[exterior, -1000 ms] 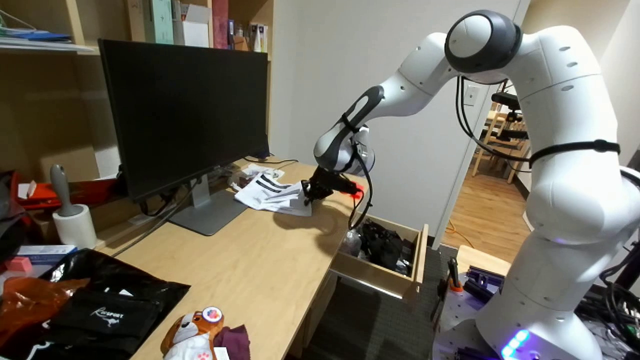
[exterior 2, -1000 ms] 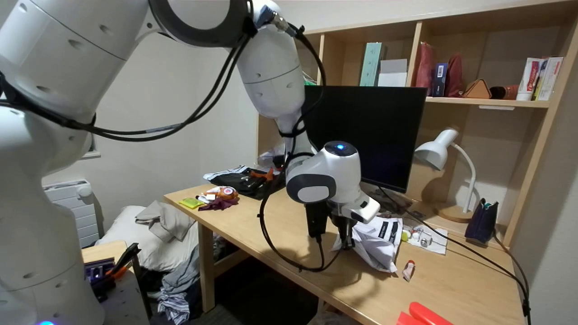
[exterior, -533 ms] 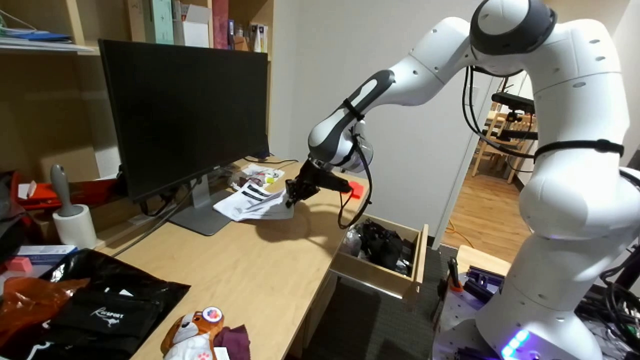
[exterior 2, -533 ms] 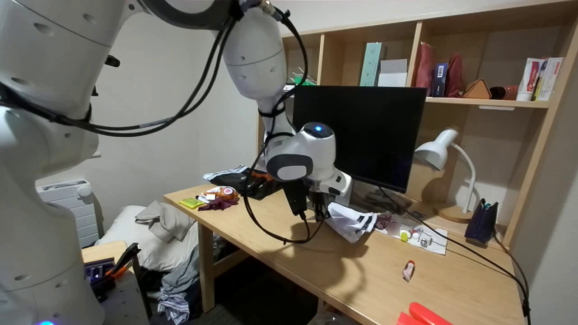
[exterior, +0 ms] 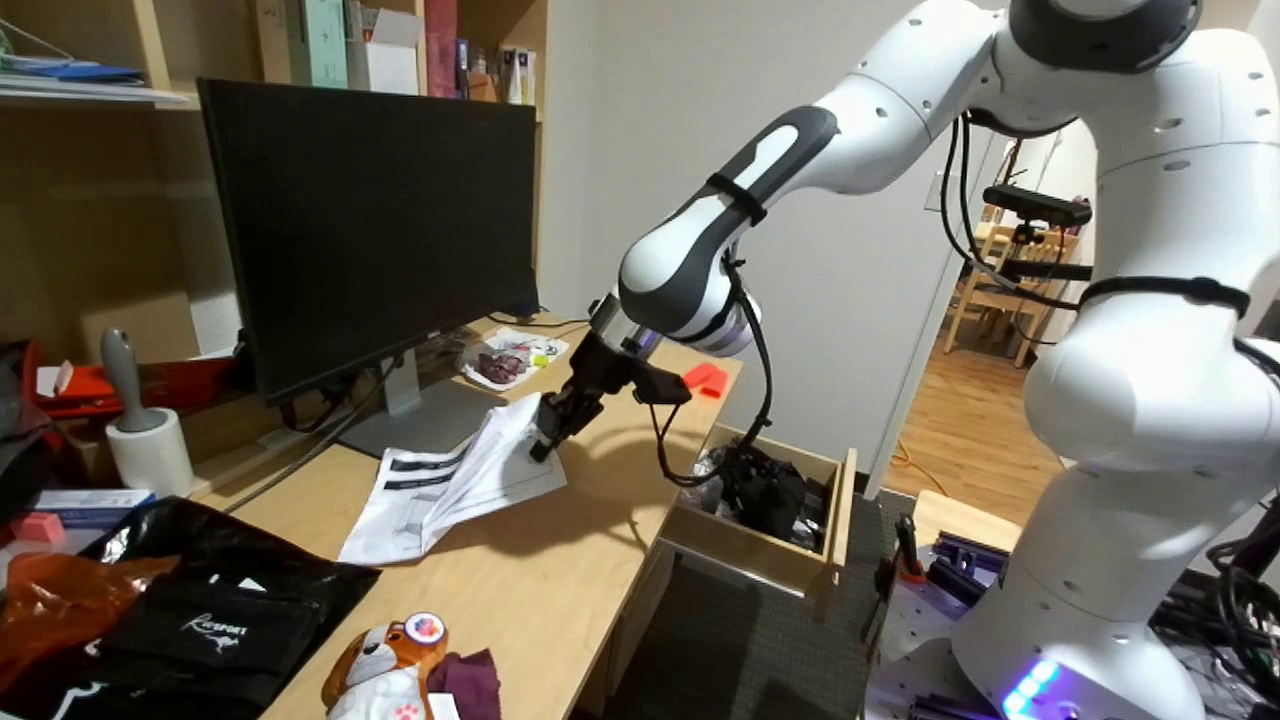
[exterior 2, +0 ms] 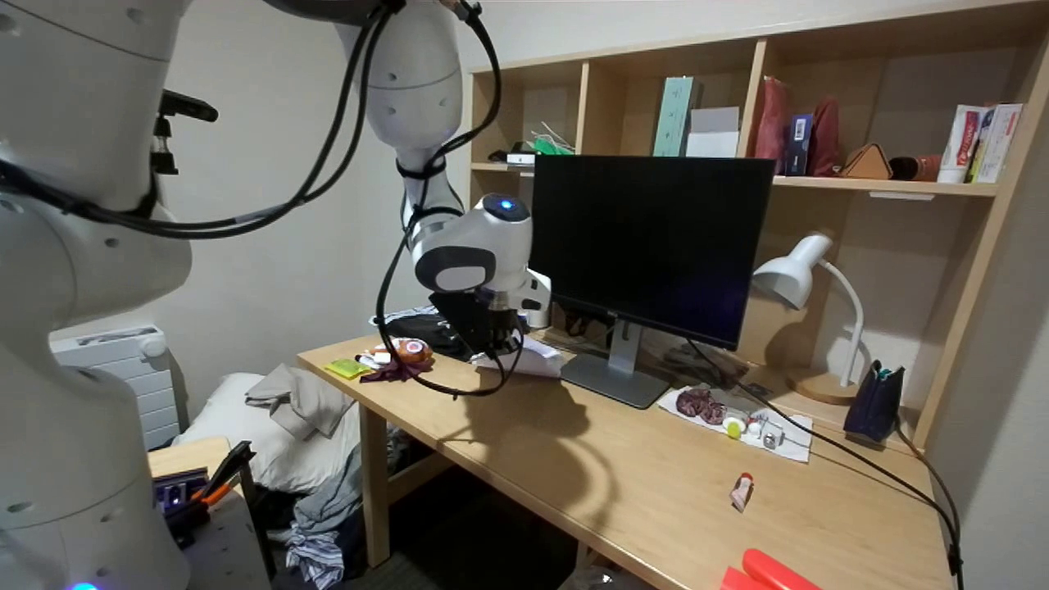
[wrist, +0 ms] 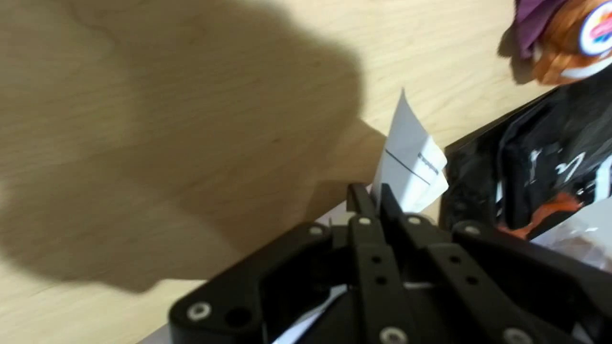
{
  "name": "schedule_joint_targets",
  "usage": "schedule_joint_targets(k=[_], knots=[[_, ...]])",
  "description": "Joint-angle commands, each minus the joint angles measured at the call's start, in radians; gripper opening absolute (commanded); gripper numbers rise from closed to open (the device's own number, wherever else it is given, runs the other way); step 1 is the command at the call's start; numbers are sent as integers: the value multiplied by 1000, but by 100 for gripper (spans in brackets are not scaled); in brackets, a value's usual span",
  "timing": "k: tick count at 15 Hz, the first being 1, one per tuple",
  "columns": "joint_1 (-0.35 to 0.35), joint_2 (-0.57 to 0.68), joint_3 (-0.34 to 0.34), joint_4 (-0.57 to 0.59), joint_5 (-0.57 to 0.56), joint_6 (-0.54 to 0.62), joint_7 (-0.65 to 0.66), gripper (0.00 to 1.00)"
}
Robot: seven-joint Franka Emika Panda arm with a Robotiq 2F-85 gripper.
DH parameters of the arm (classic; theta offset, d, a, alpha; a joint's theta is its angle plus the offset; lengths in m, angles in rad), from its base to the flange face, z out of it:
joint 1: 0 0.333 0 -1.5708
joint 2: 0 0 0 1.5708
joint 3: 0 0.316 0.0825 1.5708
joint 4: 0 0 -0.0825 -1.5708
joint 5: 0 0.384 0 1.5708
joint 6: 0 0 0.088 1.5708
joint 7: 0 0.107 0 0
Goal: Move the purple cloth to the left side of the desk then move the papers to the left side as well
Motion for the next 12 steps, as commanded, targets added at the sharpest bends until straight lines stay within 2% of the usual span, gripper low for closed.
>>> schedule_joint_targets(k=[1, 2, 5, 6, 12], knots=[[-81, 9, 120, -70, -67, 1, -47, 6], [-67, 5, 114, -80, -82, 38, -18, 6], [-99, 47, 168, -88, -133, 102, -3, 6], [-115, 47, 201, -92, -91, 130, -38, 6], [-211, 53, 396, -113, -111, 344, -7, 6]])
